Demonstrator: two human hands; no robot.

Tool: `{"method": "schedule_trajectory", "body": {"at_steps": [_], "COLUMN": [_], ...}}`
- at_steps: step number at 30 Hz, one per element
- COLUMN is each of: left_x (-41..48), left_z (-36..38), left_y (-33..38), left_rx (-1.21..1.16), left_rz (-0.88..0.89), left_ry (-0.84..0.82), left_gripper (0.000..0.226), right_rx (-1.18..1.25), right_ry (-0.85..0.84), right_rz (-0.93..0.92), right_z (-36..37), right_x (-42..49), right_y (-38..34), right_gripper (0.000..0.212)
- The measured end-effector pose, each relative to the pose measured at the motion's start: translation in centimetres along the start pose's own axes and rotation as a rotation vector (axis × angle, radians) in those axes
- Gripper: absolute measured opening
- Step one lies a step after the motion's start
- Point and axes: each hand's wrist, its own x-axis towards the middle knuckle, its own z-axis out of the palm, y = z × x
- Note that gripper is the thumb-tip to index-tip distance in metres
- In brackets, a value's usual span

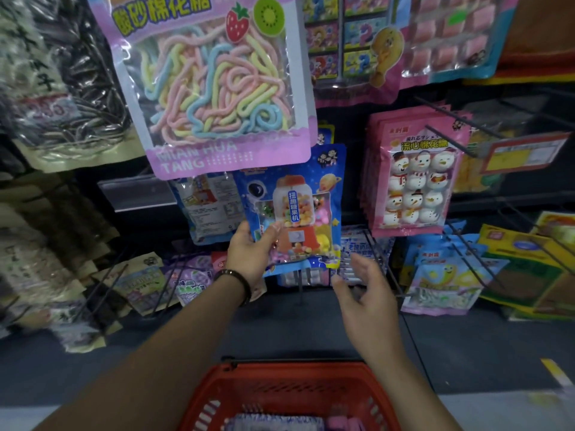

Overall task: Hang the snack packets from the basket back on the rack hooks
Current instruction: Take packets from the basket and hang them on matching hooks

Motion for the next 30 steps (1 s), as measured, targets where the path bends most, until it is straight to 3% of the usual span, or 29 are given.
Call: {"method": "schedule_trajectory", "body": {"at_steps": [4, 8, 12, 14, 16, 19, 22, 27, 30], "left_x": [-0.7, -3.2, -9.0, -12.0, -14.6, -17.8, -19.6, -20.6, -20.9], "left_z": [-0.9, -3.2, -6.0, -6.8, -7.4, -7.9, -7.9, -6.3, -5.4], "left_y": [0.2, -3.0, -9.1, -12.8, -17.0, -22.9, -27.6, -31.4, -32.7], "left_rx": [0.120, 0.253, 0.614, 0.733, 0.698, 0.874, 0.947, 0.880, 0.808], "left_rz": [-0.064, -0.121, 0.013, -0.054, -0.247, -0.489, -0.612, -0.760, -0.831], "left_ry": [0.046, 0.016, -0.093, -0.164, -0.258, -0.484, -0.601, -0.528, -0.441], "left_gripper": [0.081, 0.056, 0.023, 0.001, 0.029, 0.018, 0.039, 0.055, 0.029], "right_rx": [-0.084, -0.172, -0.454, -0.641, -0.812, -0.988, -1.040, -1.088, -1.004], "right_ry": [-0.089, -0.193, -0.533, -0.741, -0.978, -1.273, -1.419, -1.397, -1.311], "right_rz": [0.033, 0.106, 0.206, 0.218, 0.280, 0.358, 0.375, 0.330, 0.281], "right_z": [0.3, 0.4, 1.1, 1.7, 2.4, 2.5, 2.3, 3.2, 4.1], "right_x": [-1.8, -3.8, -6.4, -8.0, -10.2, -13.4, -14.7, -13.2, -11.5], "right_y": [2.5, 4.4, 6.4, 7.7, 9.3, 11.1, 11.8, 12.3, 12.5], "right_gripper": [0.031, 0.020, 0.019, 0.019, 0.023, 0.032, 0.036, 0.043, 0.040]}}
